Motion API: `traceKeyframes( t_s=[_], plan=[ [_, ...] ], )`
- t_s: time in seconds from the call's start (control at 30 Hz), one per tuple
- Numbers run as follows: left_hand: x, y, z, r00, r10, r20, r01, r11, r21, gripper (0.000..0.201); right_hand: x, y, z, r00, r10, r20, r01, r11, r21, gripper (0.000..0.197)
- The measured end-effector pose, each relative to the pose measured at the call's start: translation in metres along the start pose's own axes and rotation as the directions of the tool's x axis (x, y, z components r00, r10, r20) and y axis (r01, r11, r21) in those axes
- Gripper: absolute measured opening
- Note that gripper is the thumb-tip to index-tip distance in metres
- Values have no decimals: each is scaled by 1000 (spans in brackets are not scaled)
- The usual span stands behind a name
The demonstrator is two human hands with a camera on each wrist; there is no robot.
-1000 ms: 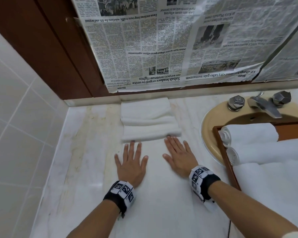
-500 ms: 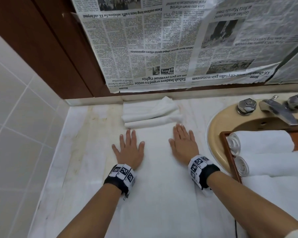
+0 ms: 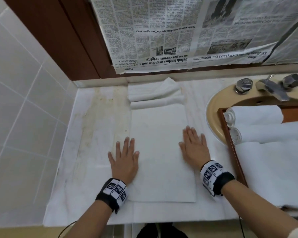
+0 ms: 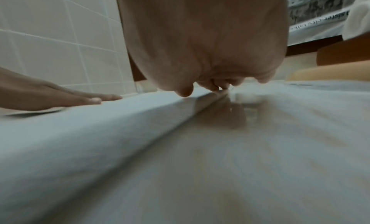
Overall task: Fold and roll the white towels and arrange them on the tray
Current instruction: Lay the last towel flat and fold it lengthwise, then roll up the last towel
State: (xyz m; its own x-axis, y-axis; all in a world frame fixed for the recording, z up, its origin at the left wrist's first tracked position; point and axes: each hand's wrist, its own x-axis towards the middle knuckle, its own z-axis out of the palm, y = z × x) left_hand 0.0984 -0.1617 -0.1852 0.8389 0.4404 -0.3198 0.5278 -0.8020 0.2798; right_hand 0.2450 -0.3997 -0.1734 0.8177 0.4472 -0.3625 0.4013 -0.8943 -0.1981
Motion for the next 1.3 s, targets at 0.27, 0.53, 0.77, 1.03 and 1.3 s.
traceKeyframes(
  t_s=[0.27, 0.53, 0.77, 1.03, 1.3],
  plan=[
    [-66, 3, 34, 986, 165, -39, -164, 986, 28, 55, -79, -43, 58, 970, -241, -44, 241, 971, 0, 67],
    [-99, -12, 40, 998, 9, -61, -12, 999, -43, 60, -88, -5, 53, 995, -63, -78, 62, 998, -6, 67],
    [-105, 6, 45, 994, 93, -59, -92, 996, 20, 59, -124, -42, 81, 971, -227, -72, 225, 974, -33, 60],
    [-118, -26, 42, 985, 170, -37, -170, 985, -6, 65, -126, -4, 80, 960, -238, -144, 239, 971, -13, 60],
    [-126, -60, 39, 860, 454, -232, -489, 863, -124, 31, -176, -22, 83, 877, -212, -431, 268, 961, 72, 35]
  ],
)
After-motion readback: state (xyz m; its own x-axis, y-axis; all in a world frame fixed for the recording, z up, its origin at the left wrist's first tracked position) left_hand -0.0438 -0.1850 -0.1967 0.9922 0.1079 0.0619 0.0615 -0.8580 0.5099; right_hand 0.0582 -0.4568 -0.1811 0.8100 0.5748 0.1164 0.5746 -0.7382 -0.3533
